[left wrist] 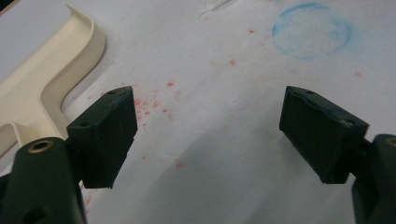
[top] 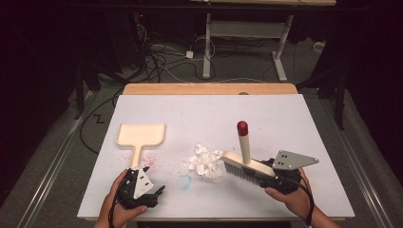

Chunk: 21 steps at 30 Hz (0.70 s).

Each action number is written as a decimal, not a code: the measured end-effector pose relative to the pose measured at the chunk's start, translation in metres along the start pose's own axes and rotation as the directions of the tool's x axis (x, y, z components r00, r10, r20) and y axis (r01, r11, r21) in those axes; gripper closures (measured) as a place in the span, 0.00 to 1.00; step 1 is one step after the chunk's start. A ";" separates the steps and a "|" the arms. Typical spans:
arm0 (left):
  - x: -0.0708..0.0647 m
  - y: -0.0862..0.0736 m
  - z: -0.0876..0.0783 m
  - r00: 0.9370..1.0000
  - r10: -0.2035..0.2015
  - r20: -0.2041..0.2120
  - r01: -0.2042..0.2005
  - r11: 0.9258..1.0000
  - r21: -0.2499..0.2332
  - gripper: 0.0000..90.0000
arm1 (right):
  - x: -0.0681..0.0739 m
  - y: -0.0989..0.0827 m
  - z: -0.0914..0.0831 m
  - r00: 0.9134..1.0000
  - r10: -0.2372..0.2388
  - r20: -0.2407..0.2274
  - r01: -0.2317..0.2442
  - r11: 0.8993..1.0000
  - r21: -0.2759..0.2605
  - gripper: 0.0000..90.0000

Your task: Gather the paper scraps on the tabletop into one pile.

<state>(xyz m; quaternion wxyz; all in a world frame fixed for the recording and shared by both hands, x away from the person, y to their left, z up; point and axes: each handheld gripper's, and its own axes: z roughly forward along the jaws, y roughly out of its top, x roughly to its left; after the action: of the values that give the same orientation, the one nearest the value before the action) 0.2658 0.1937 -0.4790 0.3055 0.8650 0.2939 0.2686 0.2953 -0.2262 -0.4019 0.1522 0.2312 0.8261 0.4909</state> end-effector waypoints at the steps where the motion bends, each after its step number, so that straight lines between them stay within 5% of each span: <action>1: 0.000 0.000 0.000 1.000 -0.001 0.001 0.001 1.000 -0.001 0.20 | 0.003 -0.002 0.002 1.000 -0.006 -0.016 0.007 1.000 0.016 0.75; 11: -0.001 0.001 0.002 1.000 0.005 0.010 -0.005 1.000 0.001 0.20 | 0.018 -0.003 0.049 0.995 -0.037 -0.098 0.042 0.998 0.045 0.75; 17: 0.000 0.000 0.003 1.000 0.006 0.012 -0.006 1.000 0.009 0.20 | 0.025 0.009 0.078 0.991 -0.098 -0.088 0.100 0.995 0.015 0.75; 21: -0.001 0.000 0.001 1.000 0.006 0.013 -0.006 1.000 -0.001 0.20 | 0.020 0.013 0.084 0.993 -0.096 -0.062 0.098 0.995 0.025 0.75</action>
<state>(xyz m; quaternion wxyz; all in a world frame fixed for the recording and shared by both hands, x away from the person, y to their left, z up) 0.2660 0.1930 -0.4803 0.3072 0.8674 0.2892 0.2639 0.3214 -0.1473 -0.4304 0.1474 0.1781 0.8475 0.4779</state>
